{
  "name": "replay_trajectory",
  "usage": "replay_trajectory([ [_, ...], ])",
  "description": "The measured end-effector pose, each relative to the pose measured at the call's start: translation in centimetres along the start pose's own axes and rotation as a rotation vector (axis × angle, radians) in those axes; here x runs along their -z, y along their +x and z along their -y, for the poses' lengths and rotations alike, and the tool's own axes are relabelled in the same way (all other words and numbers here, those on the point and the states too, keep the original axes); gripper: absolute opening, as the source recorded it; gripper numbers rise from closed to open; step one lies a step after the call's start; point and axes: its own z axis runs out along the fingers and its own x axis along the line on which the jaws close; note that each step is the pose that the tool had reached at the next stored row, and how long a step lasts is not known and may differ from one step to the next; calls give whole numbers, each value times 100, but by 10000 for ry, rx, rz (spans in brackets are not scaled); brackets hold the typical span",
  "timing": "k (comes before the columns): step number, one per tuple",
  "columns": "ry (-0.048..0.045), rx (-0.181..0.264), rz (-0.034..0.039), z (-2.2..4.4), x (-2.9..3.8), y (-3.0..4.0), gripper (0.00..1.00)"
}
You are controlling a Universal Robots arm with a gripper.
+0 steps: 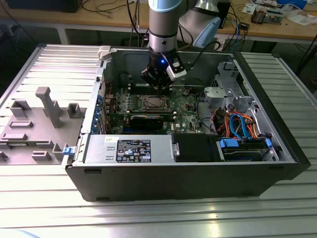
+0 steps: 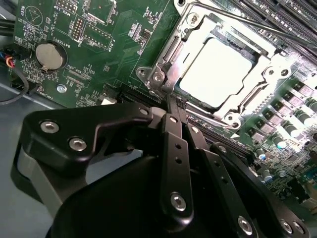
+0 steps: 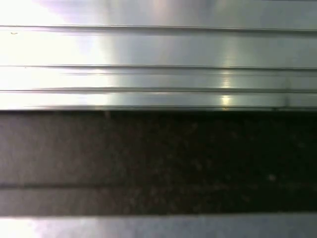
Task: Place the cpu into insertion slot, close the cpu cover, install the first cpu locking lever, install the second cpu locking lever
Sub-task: 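Install the second cpu locking lever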
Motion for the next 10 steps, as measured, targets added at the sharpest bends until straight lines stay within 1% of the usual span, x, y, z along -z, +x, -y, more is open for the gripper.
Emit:
replay_trajectory([
  [1,-1,0,0,-2,78,-3,11],
  [2,0,1,1,49,97,-4,11],
  [10,-1,0,0,50,97,-4,11],
])
